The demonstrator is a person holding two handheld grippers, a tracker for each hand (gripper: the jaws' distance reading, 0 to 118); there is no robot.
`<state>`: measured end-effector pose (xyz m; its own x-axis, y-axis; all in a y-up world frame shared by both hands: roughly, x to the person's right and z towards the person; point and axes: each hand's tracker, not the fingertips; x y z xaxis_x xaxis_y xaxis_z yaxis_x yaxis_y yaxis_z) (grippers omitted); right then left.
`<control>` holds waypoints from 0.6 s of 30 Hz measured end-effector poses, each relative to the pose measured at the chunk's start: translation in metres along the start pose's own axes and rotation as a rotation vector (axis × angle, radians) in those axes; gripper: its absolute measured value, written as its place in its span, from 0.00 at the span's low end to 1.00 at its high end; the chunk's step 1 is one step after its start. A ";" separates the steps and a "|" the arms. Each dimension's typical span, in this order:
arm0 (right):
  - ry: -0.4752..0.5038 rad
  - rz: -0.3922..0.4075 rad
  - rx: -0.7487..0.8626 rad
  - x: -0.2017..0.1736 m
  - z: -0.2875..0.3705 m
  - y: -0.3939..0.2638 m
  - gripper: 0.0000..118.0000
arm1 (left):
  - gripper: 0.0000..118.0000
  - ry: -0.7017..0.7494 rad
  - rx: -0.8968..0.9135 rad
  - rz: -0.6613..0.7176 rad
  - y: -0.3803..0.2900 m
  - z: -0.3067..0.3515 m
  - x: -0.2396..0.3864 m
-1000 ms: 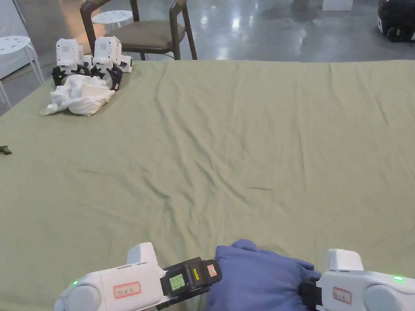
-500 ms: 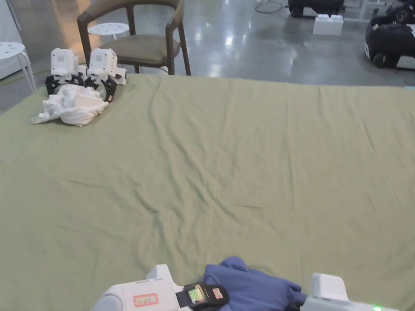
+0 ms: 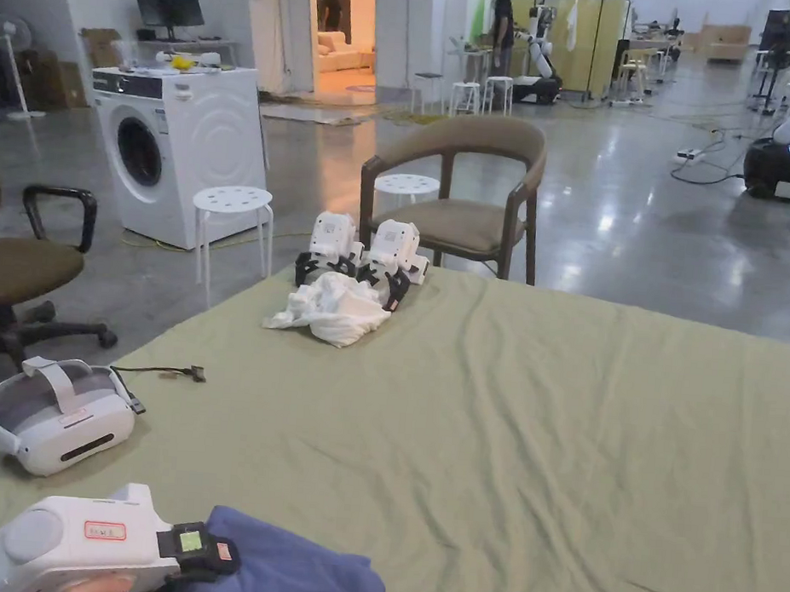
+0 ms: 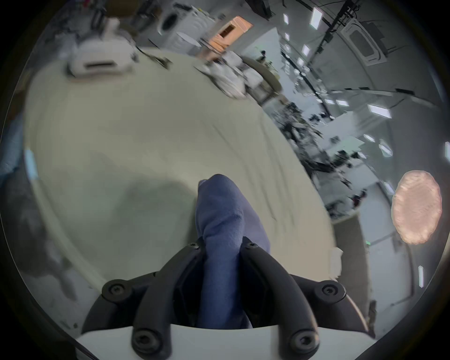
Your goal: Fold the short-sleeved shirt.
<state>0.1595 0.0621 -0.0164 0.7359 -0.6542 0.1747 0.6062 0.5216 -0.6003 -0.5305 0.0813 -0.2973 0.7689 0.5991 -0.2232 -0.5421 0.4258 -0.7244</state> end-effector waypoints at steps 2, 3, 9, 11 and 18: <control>0.003 0.010 0.001 -0.002 0.003 -0.001 0.00 | 0.16 -0.047 -0.012 0.051 0.006 -0.009 -0.012; 0.007 0.007 0.000 -0.003 0.004 -0.001 0.00 | 0.16 -0.061 -0.015 0.064 0.007 -0.014 -0.014; -0.042 0.094 0.026 -0.010 0.037 0.006 0.00 | 0.80 0.116 0.116 -0.149 -0.001 -0.008 0.012; -0.077 0.123 0.061 -0.010 0.054 0.009 0.00 | 0.82 0.139 0.255 -0.245 0.001 0.018 0.023; -0.180 0.292 0.236 -0.030 0.133 0.013 0.00 | 0.79 -0.011 0.487 -0.477 -0.038 0.155 0.091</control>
<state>0.1857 0.1614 0.0743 0.9154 -0.3649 0.1698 0.4014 0.7958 -0.4534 -0.4923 0.2245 -0.1893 0.9597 0.2753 0.0563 -0.2369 0.9004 -0.3649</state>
